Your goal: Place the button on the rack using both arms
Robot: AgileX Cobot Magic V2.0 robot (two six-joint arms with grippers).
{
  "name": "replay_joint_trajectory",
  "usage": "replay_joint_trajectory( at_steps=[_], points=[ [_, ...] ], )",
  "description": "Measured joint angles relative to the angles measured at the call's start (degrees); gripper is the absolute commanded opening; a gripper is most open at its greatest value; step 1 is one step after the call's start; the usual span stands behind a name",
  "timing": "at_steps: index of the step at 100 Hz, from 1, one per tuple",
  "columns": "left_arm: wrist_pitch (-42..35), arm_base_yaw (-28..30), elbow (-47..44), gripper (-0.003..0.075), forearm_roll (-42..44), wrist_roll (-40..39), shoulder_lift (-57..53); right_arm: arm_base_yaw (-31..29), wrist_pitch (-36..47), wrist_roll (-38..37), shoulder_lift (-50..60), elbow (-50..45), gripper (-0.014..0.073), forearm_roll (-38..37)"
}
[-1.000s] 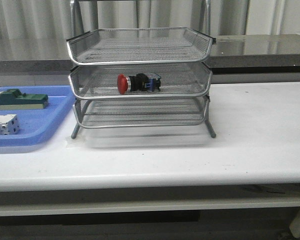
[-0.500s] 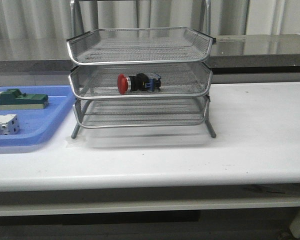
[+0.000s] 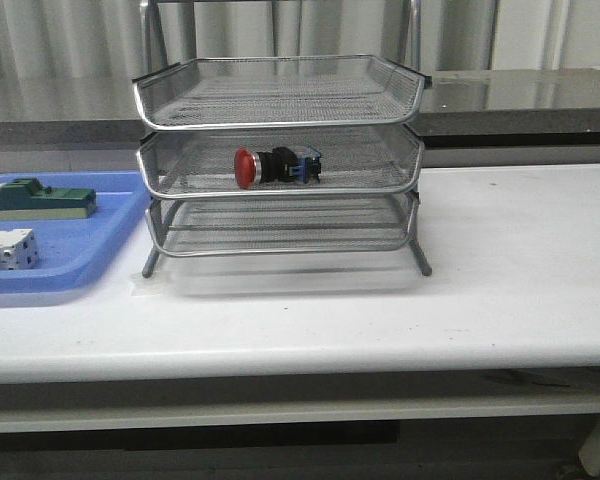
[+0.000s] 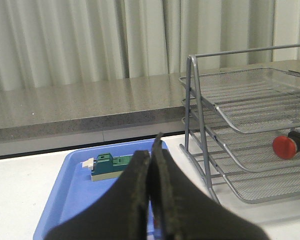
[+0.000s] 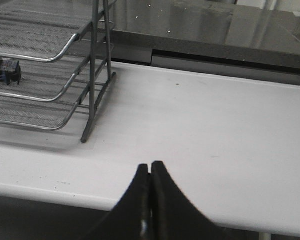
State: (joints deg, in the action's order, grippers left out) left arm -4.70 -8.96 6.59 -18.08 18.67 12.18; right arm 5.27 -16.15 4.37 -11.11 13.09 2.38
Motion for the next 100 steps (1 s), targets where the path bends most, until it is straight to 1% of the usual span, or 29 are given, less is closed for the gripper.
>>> replay_joint_trajectory(
  at_steps=[16, 28, 40, 100],
  points=[
    [0.0, 0.0, 0.0, -0.002, 0.0, 0.0, 0.0, 0.0, 2.6, -5.1, 6.3, -6.9, -0.0056, -3.0],
    [0.0, 0.0, 0.0, -0.002, 0.0, 0.0, 0.0, 0.0, 3.8, -6.1, 10.2, -11.2, -0.0056, -3.3],
    [0.0, 0.0, 0.0, -0.002, 0.0, 0.0, 0.0, 0.0, 5.0, -6.7, 11.6, -14.1, -0.0056, -3.3],
    [0.0, 0.0, 0.0, -0.002, 0.0, 0.0, 0.0, -0.3, 6.0, -6.8, 11.7, -14.5, -0.0056, -4.1]
  ],
)
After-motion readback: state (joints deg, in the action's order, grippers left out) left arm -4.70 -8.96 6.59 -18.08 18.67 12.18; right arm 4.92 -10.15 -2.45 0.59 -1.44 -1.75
